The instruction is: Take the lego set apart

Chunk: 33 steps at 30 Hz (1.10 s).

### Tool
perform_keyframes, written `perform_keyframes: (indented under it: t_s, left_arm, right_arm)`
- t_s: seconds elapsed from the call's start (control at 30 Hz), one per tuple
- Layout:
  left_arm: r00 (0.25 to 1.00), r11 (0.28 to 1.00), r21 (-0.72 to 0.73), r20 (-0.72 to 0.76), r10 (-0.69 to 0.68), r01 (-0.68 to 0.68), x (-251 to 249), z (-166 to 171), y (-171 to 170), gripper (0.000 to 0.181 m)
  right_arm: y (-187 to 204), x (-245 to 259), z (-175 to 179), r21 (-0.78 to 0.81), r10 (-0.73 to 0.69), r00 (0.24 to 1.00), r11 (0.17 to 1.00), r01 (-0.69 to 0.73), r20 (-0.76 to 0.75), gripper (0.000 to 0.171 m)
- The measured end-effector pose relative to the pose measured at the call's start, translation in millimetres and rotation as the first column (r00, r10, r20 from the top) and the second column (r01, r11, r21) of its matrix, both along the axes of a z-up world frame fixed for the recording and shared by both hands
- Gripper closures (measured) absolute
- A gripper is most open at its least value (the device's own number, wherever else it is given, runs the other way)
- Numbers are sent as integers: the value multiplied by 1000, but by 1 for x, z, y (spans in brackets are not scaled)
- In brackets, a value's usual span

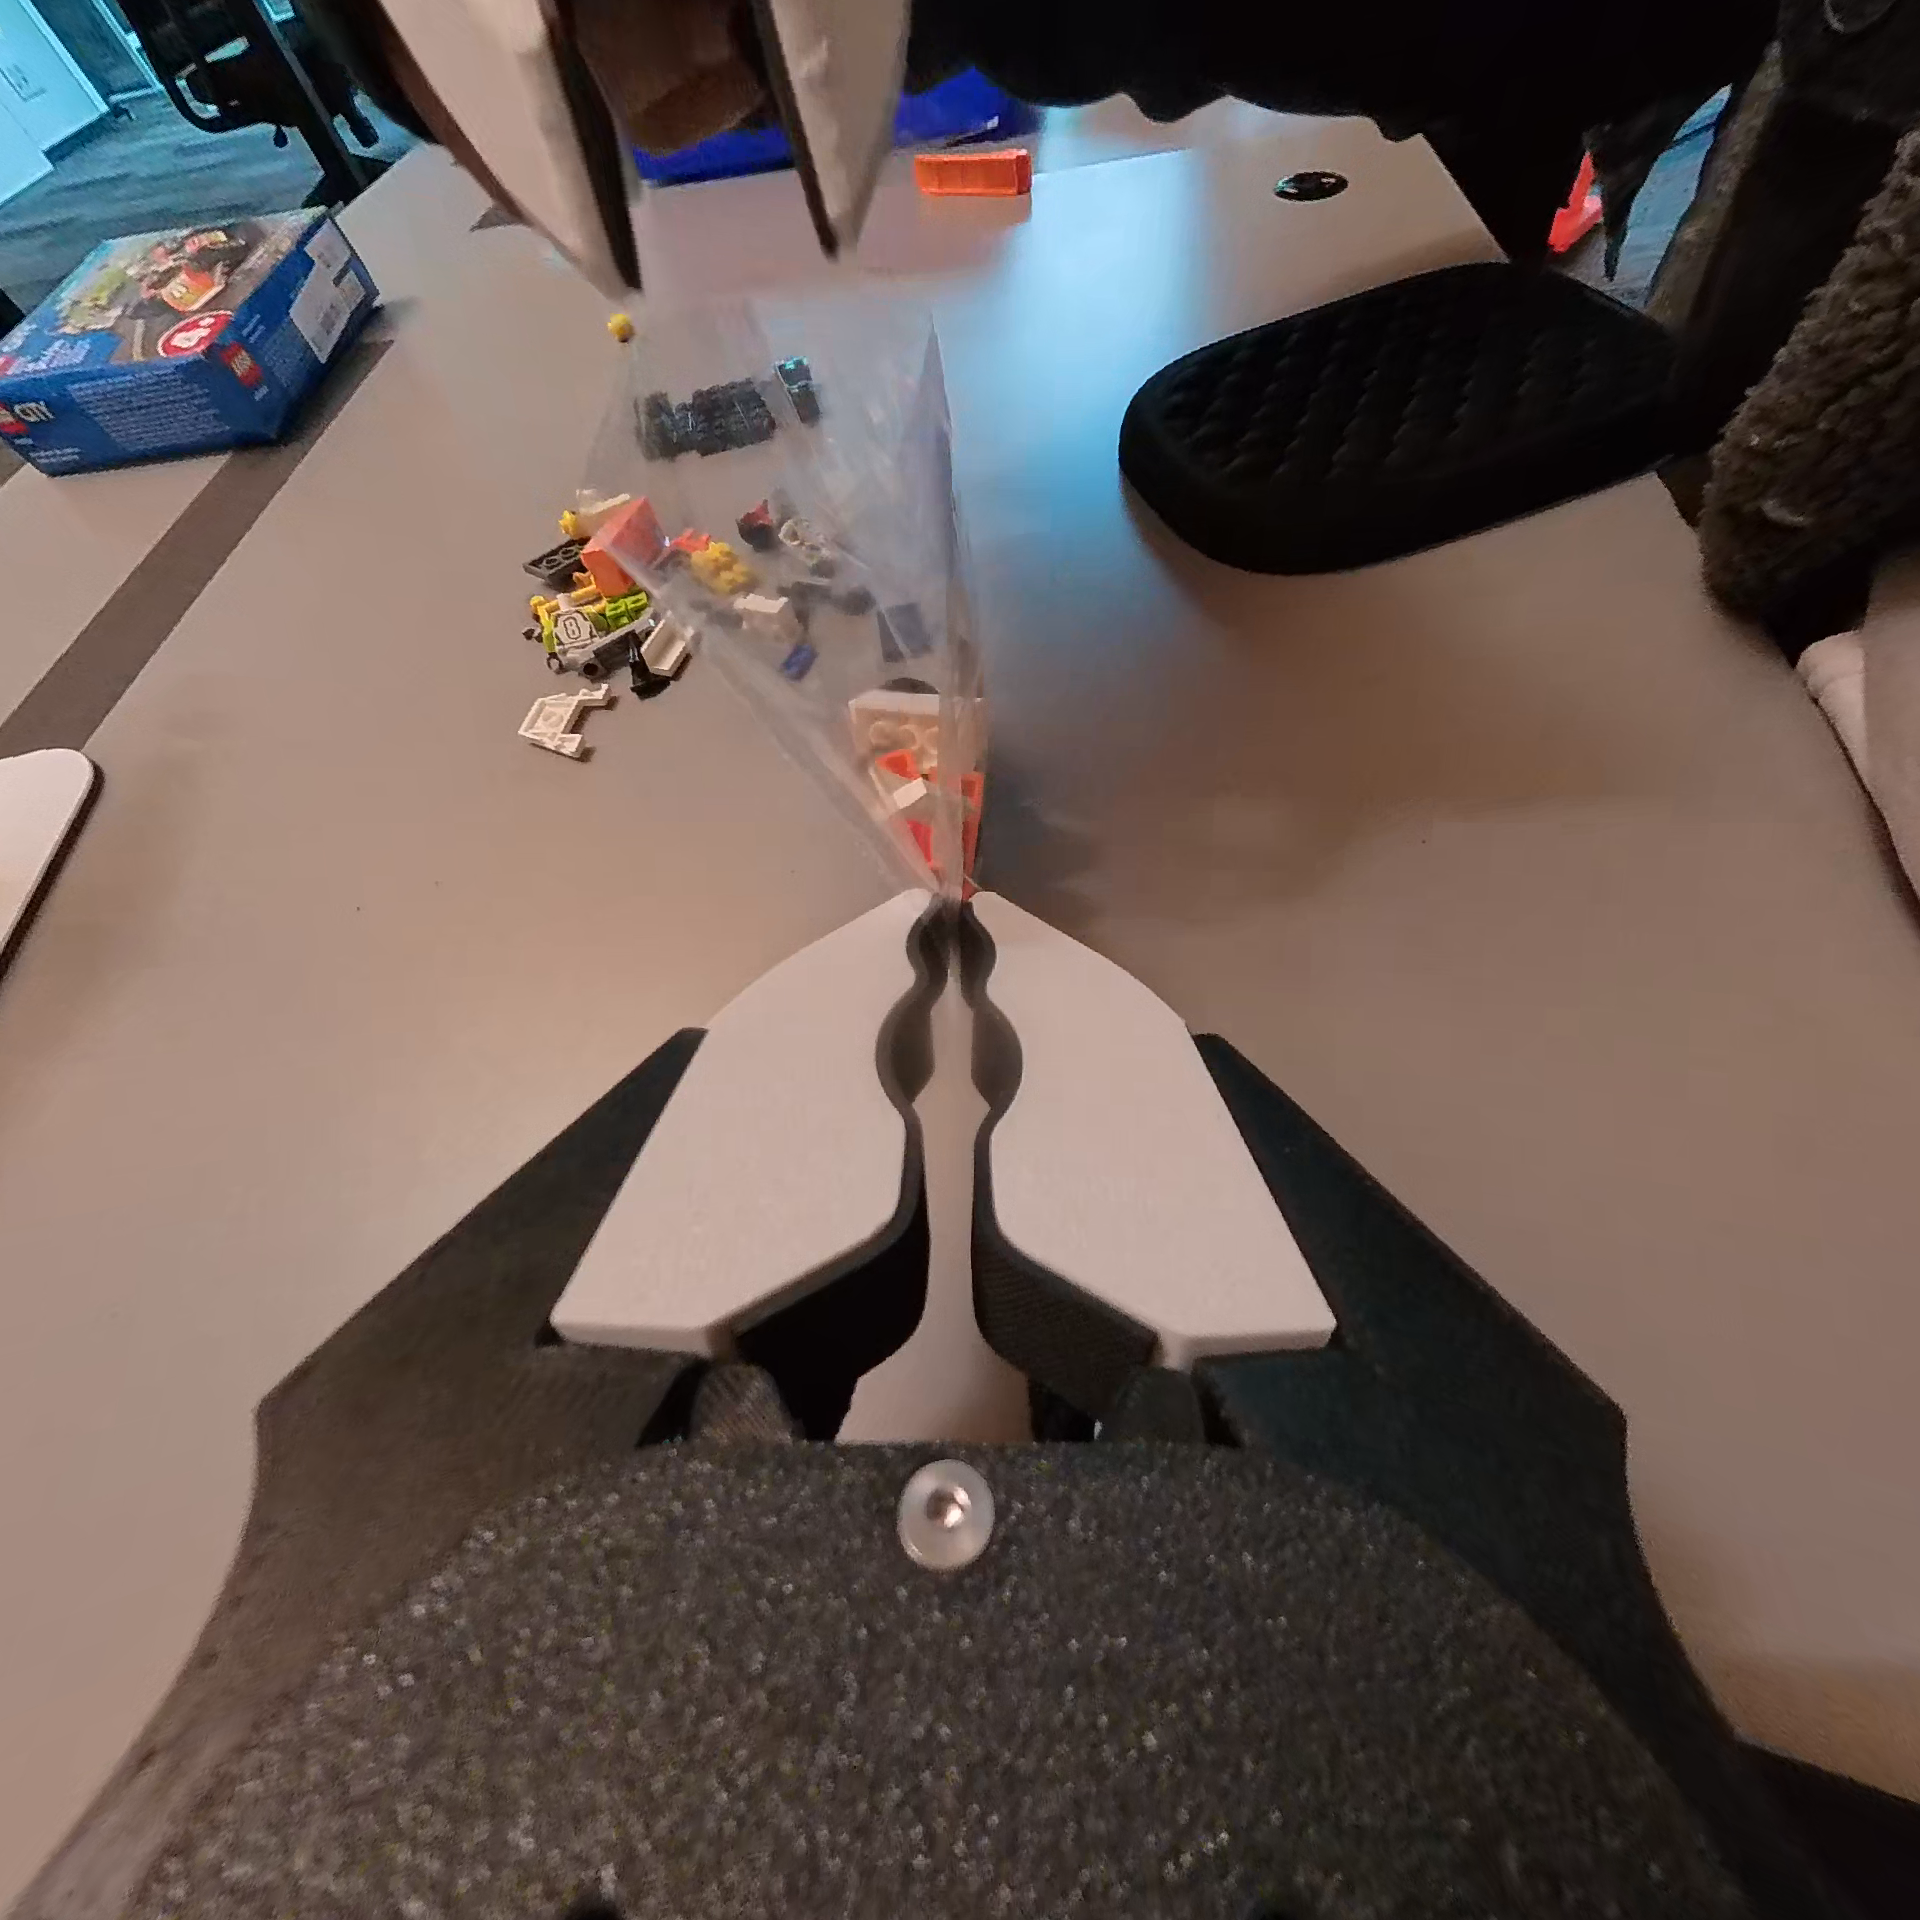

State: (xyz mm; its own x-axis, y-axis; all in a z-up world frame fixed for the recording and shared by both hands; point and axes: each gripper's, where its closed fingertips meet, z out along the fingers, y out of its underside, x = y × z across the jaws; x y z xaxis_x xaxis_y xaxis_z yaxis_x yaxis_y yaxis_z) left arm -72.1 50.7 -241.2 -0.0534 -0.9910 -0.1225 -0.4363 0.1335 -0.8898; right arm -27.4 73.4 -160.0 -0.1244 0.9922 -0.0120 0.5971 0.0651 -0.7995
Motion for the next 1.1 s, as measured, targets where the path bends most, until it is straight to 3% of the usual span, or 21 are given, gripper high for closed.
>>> perform_keyframes:
  t_s: [0.1,0.17,0.27,0.33,0.43,0.57,0.73,0.83,1.0,1.1]
  left_arm:
    - [1000,1000,0,0,-1,1,0,0,0,180]
    - [1000,1000,-1,1,-2,2,0,0,0,180]
    - [1000,1000,1,1,-2,2,0,0,0,180]
    - [1000,1000,1,1,-1,1,0,-1,1,180]
    - [1000,1000,-6,5,0,0,0,-1,2,180]
    - [1000,1000,-14,9,-5,5,0,-1,2,180]
    - [1000,1000,-9,10,-7,7,0,-2,3,180]
    - [1000,1000,-10,10,-5,5,0,-2,3,180]
    - [1000,1000,-7,11,-6,6,1,-2,3,180]
    - [1000,1000,1,10,-5,5,1,-2,3,180]
  right_arm:
    - [17,13,14,-27,-60,996,998,59,-68,146]
    - [50,34,6,-9,-178,983,984,178,-32,147]
    - [101,79,-51,24,-347,920,937,349,180,146]
    - [111,89,-85,-41,-381,892,915,402,244,146]
    - [117,92,-115,2,-384,867,915,404,317,143]
    - [121,87,-130,48,-356,849,929,367,390,141]
    - [125,86,-141,60,-331,828,938,342,452,155]
    - [115,75,-125,40,-306,873,948,315,381,156]
    - [72,34,-33,60,-206,972,978,200,115,155]
    - [31,8,4,85,-76,996,994,72,50,155]
